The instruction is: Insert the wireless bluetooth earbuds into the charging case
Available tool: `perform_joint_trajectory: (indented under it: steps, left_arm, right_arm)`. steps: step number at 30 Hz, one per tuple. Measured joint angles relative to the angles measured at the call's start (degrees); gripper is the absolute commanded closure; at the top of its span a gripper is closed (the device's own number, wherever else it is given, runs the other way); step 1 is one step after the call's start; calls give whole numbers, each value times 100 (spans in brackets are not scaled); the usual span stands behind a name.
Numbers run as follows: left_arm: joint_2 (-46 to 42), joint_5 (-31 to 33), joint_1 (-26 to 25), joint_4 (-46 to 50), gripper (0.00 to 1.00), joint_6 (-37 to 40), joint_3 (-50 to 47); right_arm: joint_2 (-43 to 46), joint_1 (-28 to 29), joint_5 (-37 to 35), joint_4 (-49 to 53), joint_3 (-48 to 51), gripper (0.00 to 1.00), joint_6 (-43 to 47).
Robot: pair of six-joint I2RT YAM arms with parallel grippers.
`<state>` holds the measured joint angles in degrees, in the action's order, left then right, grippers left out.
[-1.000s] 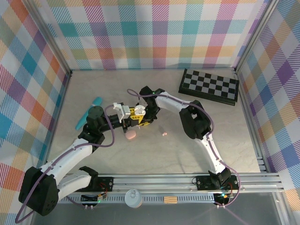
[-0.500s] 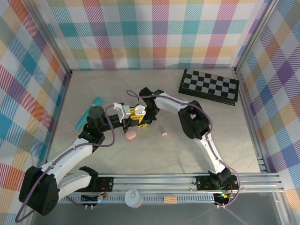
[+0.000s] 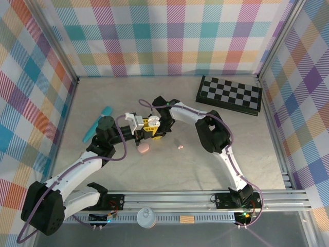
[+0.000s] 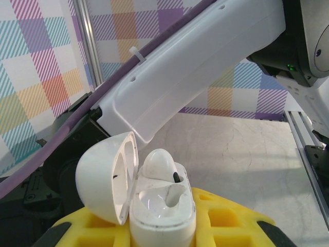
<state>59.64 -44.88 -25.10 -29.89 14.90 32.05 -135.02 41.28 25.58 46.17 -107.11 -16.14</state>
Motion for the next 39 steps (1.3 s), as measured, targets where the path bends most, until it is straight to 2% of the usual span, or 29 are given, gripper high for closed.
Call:
perform_joint_trajectory:
  steps: [13, 19, 23, 28, 39]
  left_arm:
    - [114, 0, -76, -4, 88, 17, 0]
    - [197, 0, -101, -11, 88, 17, 2]
    - [225, 0, -107, -17, 88, 17, 2]
    - [225, -2, -107, -20, 88, 17, 2]
    - [225, 0, -107, -20, 88, 17, 2]
  right_arm:
    - [1615, -153, -638, -20, 2035, 86, 42]
    - [1714, -208, -769, 9, 2361, 86, 46]
    - [1711, -210, -866, 120, 2404, 84, 59]
    - [1709, -210, -977, 389, 2332, 66, 111]
    - [1290, -210, -1141, 946, 1241, 64, 345]
